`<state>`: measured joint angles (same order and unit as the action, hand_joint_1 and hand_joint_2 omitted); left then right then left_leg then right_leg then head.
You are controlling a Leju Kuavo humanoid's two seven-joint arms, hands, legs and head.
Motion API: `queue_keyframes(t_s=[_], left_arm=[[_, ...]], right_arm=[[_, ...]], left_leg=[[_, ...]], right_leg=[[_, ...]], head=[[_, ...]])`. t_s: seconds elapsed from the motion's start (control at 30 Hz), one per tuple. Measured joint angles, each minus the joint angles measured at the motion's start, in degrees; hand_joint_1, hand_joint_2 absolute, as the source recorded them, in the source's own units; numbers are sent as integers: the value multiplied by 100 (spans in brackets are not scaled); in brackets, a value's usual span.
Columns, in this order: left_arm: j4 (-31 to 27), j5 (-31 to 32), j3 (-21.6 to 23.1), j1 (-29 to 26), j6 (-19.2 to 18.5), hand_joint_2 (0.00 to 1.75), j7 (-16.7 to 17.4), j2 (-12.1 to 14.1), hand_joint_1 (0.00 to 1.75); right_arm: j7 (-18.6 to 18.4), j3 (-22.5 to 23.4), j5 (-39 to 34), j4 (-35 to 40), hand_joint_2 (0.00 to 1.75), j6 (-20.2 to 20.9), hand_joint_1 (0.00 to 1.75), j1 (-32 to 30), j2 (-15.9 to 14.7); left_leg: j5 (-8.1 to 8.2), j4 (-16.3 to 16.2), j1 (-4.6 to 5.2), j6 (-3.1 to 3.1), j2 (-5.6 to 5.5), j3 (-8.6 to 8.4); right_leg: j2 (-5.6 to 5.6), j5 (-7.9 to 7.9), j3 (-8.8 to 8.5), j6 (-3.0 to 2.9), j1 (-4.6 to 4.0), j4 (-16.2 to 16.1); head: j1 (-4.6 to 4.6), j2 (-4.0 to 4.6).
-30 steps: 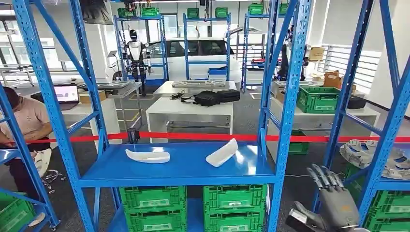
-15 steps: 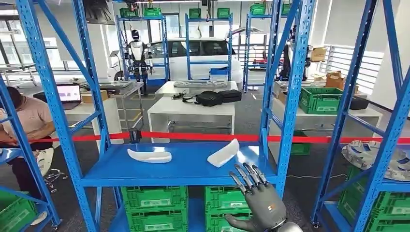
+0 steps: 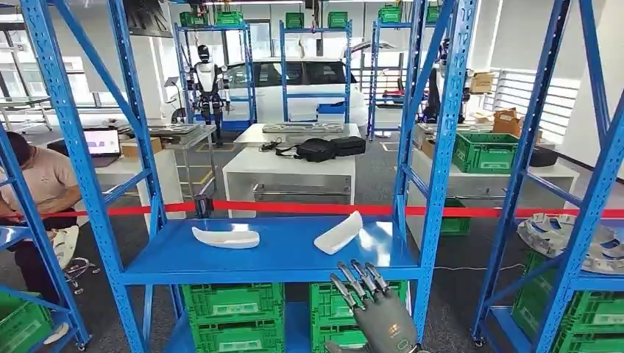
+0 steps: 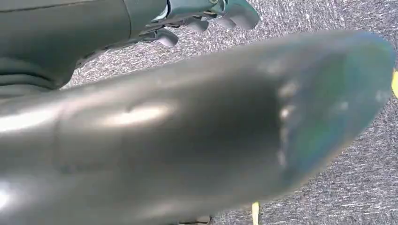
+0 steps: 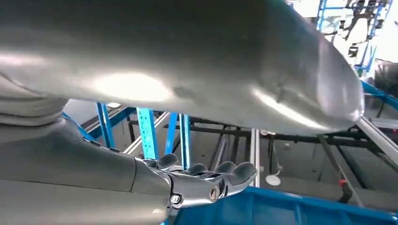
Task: Take the parts from the cabinet and place them on the table.
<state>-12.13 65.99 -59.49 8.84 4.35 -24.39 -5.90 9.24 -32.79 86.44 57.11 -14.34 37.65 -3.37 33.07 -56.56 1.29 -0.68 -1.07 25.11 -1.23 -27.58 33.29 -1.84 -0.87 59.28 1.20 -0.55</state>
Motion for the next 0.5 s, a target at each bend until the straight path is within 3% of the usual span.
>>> queue_keyframes(t_s=[0.5], left_arm=[[0,0,0,-1,0,0,13,2,0]], right_arm=[[-26,-2,33,2,0,44,0,-71,0]], left_leg=[[0,0,0,0,0,2]], right_leg=[[0,0,-1,0,0,0]], head=[[0,0]])
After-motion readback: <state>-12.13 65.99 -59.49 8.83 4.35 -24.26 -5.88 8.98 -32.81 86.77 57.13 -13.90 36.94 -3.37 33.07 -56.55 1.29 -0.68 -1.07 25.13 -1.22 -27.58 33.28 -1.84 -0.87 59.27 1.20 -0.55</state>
